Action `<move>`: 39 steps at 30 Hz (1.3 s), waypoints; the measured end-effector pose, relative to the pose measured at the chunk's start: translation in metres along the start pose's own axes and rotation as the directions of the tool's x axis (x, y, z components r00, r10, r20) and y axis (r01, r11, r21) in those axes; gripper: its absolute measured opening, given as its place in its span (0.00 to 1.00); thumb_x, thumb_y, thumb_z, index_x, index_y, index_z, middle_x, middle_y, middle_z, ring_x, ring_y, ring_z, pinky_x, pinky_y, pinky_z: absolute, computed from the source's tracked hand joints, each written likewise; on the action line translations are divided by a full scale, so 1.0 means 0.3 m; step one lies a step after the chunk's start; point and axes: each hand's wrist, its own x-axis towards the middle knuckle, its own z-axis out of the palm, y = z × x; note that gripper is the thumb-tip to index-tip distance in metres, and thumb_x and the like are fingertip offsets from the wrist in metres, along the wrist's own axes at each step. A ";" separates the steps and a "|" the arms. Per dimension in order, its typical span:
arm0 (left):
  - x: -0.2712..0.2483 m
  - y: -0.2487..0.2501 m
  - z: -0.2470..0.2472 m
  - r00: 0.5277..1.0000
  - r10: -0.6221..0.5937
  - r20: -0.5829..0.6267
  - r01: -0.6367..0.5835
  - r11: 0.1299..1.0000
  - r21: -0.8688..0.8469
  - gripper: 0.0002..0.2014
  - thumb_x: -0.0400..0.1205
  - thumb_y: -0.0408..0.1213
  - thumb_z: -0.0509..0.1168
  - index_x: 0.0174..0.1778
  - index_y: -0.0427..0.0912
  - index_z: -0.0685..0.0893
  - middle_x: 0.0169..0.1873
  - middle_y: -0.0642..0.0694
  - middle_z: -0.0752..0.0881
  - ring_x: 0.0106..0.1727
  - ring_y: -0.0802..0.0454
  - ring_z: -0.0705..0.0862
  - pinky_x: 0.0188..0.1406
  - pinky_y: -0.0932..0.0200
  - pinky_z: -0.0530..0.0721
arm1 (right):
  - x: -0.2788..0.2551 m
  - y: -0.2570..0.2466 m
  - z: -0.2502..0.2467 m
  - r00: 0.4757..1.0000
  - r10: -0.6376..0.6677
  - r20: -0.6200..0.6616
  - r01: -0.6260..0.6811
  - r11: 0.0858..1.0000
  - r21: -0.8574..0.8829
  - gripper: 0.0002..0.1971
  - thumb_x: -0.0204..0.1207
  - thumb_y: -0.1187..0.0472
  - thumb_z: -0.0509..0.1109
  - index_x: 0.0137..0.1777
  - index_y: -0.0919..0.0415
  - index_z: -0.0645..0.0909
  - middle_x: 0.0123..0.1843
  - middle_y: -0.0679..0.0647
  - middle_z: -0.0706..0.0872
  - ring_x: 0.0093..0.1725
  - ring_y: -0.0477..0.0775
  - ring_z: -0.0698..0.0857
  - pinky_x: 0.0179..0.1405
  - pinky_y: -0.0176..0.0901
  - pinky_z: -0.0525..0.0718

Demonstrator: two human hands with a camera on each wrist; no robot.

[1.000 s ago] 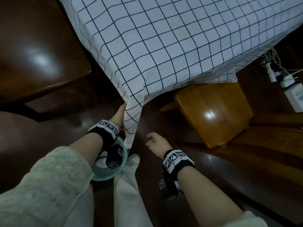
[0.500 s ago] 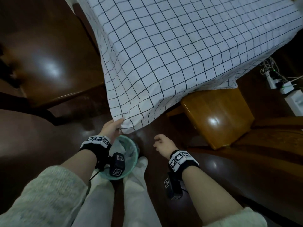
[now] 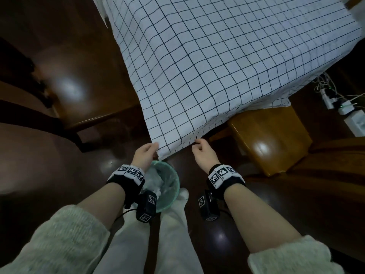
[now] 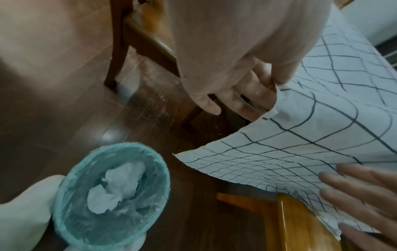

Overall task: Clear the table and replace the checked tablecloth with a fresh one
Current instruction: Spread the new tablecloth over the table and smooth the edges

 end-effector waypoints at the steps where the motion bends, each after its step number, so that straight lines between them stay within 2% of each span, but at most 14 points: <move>1: -0.006 0.002 -0.009 1.000 0.015 0.011 -0.015 1.000 0.015 0.11 0.83 0.45 0.66 0.36 0.47 0.85 0.30 0.50 0.82 0.39 0.50 0.79 0.48 0.52 0.78 | -0.006 -0.014 0.003 1.000 0.000 -0.001 0.000 1.000 0.012 0.21 0.86 0.55 0.57 0.77 0.56 0.68 0.70 0.55 0.78 0.66 0.54 0.78 0.63 0.43 0.74; 3: -0.019 0.015 -0.016 0.999 0.014 0.036 -0.014 1.000 0.014 0.09 0.84 0.42 0.64 0.41 0.43 0.84 0.39 0.45 0.83 0.45 0.49 0.79 0.49 0.55 0.78 | -0.009 -0.039 0.010 1.000 0.009 0.000 -0.009 0.999 0.034 0.21 0.86 0.54 0.57 0.78 0.56 0.68 0.69 0.54 0.78 0.65 0.53 0.78 0.60 0.41 0.72; 6: -0.034 0.045 -0.013 0.997 -0.035 0.064 0.037 0.999 -0.023 0.09 0.86 0.42 0.61 0.40 0.47 0.81 0.40 0.46 0.81 0.46 0.49 0.79 0.46 0.58 0.78 | 0.001 -0.069 0.028 1.000 0.030 -0.008 -0.029 0.993 0.117 0.22 0.85 0.48 0.59 0.76 0.56 0.70 0.69 0.53 0.79 0.68 0.53 0.78 0.61 0.42 0.73; 9: -0.028 0.054 -0.018 0.984 -0.123 0.128 0.131 0.990 -0.060 0.12 0.83 0.53 0.63 0.45 0.49 0.82 0.49 0.44 0.87 0.54 0.45 0.85 0.59 0.48 0.80 | 0.015 -0.098 0.041 0.998 0.061 -0.017 -0.056 0.980 0.189 0.26 0.82 0.43 0.61 0.73 0.57 0.73 0.68 0.53 0.80 0.67 0.54 0.80 0.70 0.50 0.75; 12: -0.001 0.035 -0.022 0.985 -0.147 0.093 0.148 0.989 -0.008 0.25 0.68 0.64 0.69 0.48 0.46 0.86 0.51 0.39 0.90 0.55 0.40 0.87 0.62 0.40 0.82 | 0.030 -0.113 0.045 0.996 0.088 -0.021 -0.081 0.975 0.209 0.35 0.72 0.34 0.62 0.71 0.57 0.76 0.68 0.55 0.81 0.67 0.56 0.80 0.72 0.57 0.75; 14: 0.018 0.025 -0.019 0.986 -0.157 0.058 0.156 0.988 0.025 0.24 0.68 0.61 0.71 0.42 0.42 0.85 0.46 0.36 0.89 0.49 0.38 0.87 0.57 0.45 0.84 | 0.043 -0.117 0.039 0.993 0.121 -0.010 -0.117 0.972 0.205 0.40 0.65 0.29 0.61 0.69 0.57 0.77 0.67 0.57 0.82 0.66 0.57 0.81 0.72 0.59 0.75; 17: 0.001 0.051 -0.010 0.988 -0.146 0.054 0.143 0.988 0.060 0.15 0.76 0.53 0.69 0.40 0.43 0.79 0.37 0.39 0.79 0.41 0.45 0.77 0.43 0.52 0.75 | 0.065 -0.130 0.017 0.990 0.137 -0.030 -0.128 0.971 0.204 0.24 0.76 0.36 0.62 0.56 0.57 0.80 0.61 0.60 0.84 0.62 0.62 0.83 0.70 0.61 0.76; 19: 0.004 0.053 -0.004 0.988 -0.148 0.034 0.145 0.987 0.070 0.13 0.79 0.49 0.67 0.40 0.44 0.77 0.36 0.41 0.76 0.39 0.47 0.75 0.42 0.52 0.74 | 0.085 -0.138 -0.006 0.986 0.159 -0.053 -0.142 0.961 0.238 0.28 0.77 0.37 0.63 0.68 0.57 0.76 0.68 0.57 0.80 0.68 0.61 0.79 0.73 0.60 0.73; 22: 0.013 0.049 -0.005 0.990 -0.138 0.027 0.136 0.988 0.076 0.13 0.77 0.50 0.67 0.40 0.43 0.79 0.34 0.41 0.77 0.39 0.46 0.76 0.44 0.50 0.78 | 0.123 -0.150 -0.034 0.974 0.195 -0.114 -0.150 0.936 0.318 0.41 0.78 0.40 0.66 0.84 0.58 0.54 0.82 0.56 0.64 0.80 0.60 0.66 0.77 0.55 0.65; 31: 0.022 0.048 -0.006 0.992 -0.107 0.070 0.099 0.989 0.107 0.15 0.84 0.45 0.63 0.40 0.37 0.83 0.36 0.38 0.84 0.37 0.46 0.82 0.47 0.51 0.81 | 0.179 -0.190 0.035 0.974 0.226 0.017 -0.220 0.926 0.308 0.48 0.70 0.36 0.73 0.80 0.68 0.61 0.75 0.60 0.73 0.74 0.60 0.74 0.75 0.58 0.70; 33: 0.026 0.048 -0.007 0.992 -0.103 0.070 0.095 0.989 0.112 0.14 0.83 0.46 0.63 0.41 0.37 0.81 0.37 0.37 0.80 0.39 0.46 0.79 0.42 0.53 0.78 | 0.187 -0.189 0.052 0.966 0.248 -0.075 -0.208 0.914 0.349 0.45 0.67 0.36 0.74 0.75 0.68 0.69 0.70 0.61 0.79 0.68 0.60 0.80 0.72 0.58 0.76; 35: 0.032 0.045 -0.010 0.991 -0.103 0.084 0.093 0.990 0.107 0.13 0.83 0.45 0.63 0.40 0.38 0.79 0.36 0.38 0.77 0.38 0.46 0.77 0.40 0.54 0.75 | 0.194 -0.183 0.051 0.944 0.277 -0.181 -0.176 0.884 0.433 0.36 0.61 0.36 0.75 0.60 0.65 0.81 0.57 0.59 0.86 0.57 0.60 0.85 0.64 0.59 0.82; 37: 0.030 0.048 -0.016 0.991 -0.100 0.088 0.091 0.990 0.105 0.14 0.83 0.44 0.63 0.35 0.39 0.78 0.31 0.40 0.76 0.32 0.48 0.76 0.35 0.57 0.74 | 0.199 -0.182 0.033 0.923 0.293 -0.248 -0.148 0.867 0.475 0.27 0.59 0.39 0.75 0.47 0.62 0.84 0.48 0.56 0.87 0.49 0.58 0.87 0.59 0.59 0.85; 39: 0.022 0.056 -0.020 0.993 -0.082 0.089 0.074 0.993 0.096 0.14 0.83 0.43 0.64 0.33 0.41 0.77 0.28 0.44 0.75 0.30 0.51 0.74 0.32 0.58 0.72 | 0.205 -0.186 0.013 0.916 0.290 -0.278 -0.138 0.877 0.460 0.24 0.58 0.40 0.75 0.44 0.60 0.83 0.45 0.55 0.87 0.47 0.57 0.87 0.56 0.59 0.87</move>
